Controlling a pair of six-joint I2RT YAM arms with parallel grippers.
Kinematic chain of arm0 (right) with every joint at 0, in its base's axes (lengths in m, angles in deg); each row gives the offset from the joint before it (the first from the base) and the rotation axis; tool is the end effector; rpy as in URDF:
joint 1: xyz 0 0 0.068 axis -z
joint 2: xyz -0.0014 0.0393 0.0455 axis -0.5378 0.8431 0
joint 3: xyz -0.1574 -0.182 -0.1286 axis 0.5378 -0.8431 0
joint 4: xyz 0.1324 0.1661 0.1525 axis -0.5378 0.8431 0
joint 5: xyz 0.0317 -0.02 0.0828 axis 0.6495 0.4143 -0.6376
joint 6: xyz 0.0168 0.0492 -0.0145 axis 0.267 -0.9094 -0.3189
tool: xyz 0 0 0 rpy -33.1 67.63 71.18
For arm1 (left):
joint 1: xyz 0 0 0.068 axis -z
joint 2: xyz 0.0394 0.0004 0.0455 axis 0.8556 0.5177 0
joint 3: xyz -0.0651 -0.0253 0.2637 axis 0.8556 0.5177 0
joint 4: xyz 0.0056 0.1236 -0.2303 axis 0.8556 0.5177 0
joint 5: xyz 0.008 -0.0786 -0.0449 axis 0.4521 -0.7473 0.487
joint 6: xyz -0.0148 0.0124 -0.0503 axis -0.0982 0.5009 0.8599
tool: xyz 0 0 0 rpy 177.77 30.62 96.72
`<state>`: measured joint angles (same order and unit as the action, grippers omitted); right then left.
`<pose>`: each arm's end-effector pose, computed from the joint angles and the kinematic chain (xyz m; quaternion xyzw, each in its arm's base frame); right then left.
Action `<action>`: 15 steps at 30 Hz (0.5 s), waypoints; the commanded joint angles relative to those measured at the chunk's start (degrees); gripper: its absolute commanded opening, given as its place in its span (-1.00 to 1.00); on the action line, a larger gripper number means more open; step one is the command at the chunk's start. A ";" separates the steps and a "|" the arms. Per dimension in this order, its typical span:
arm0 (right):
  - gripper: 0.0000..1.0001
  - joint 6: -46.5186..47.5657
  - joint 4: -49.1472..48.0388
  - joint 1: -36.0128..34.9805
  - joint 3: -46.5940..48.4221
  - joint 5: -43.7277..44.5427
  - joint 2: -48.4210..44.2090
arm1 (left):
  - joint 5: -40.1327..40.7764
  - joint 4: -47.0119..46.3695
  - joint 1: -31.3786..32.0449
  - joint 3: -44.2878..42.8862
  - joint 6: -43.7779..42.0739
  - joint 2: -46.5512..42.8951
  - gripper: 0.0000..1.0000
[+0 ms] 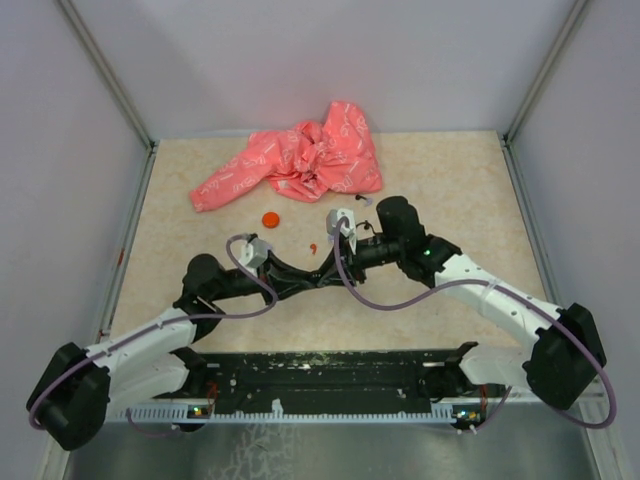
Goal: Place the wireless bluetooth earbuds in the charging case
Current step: Adjust the charging case.
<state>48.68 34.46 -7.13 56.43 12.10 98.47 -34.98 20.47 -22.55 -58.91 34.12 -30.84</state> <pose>0.1846 0.1903 0.2973 -0.5526 0.5708 0.4782 0.3744 0.1483 -0.1400 0.2444 0.4064 0.5321 -0.5186 0.5317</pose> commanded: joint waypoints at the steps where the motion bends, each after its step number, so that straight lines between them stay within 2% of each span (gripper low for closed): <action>1: -0.57 1.64 0.52 -0.42 2.28 0.76 -2.53 | 1.77 -5.72 0.03 1.87 2.23 -2.24 -1.00; 10: -0.54 1.95 1.70 0.14 2.36 0.89 -2.17 | 2.12 -11.00 -0.32 4.64 5.23 -3.55 -1.00; 15: -0.42 1.97 2.34 0.34 2.27 0.73 -2.27 | 2.40 -12.18 -0.39 5.38 5.78 -3.88 -1.00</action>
<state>49.01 34.39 -7.87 56.46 11.77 97.73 -32.76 13.04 -22.44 -54.81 38.40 -33.07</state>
